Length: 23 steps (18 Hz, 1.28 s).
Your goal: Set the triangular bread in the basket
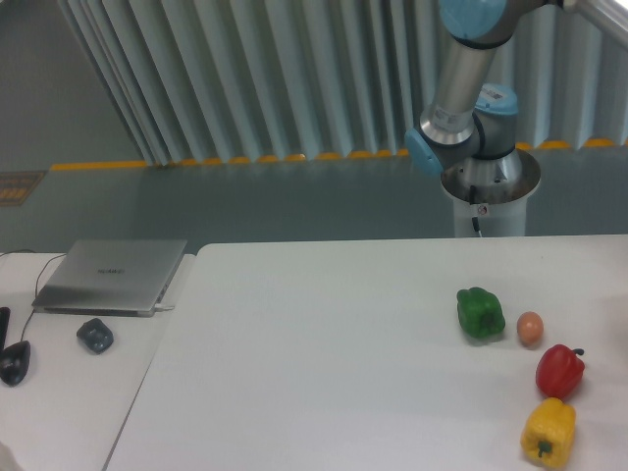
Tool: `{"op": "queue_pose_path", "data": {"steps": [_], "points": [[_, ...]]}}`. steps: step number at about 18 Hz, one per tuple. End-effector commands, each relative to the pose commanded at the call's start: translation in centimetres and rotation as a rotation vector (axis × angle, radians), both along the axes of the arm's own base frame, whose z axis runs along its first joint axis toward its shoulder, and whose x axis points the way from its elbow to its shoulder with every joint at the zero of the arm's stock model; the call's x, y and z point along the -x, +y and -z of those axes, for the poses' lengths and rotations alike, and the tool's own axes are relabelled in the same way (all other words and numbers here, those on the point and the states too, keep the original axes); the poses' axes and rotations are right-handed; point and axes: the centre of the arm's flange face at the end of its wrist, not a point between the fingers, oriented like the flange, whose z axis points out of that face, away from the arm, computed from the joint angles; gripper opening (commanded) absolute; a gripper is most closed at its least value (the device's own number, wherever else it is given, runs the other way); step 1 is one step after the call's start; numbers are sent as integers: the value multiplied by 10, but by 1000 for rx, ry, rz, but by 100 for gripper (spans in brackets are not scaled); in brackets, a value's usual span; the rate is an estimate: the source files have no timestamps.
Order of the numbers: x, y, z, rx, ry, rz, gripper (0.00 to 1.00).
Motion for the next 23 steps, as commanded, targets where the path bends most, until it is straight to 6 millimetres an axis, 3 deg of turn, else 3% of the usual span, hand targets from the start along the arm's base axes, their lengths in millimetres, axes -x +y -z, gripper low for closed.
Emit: {"op": "queue_pose_path", "data": {"steps": [5,9,12,20,23], "points": [[-45,28,-20,32,-63,65,100],[-103,71,-21,80,-161,155,100],[-133,87,-20,107,-220,202,100],[-175,103,-17,74,-333,227,100],[-180,102,-16,78,-338,220,100]]}}
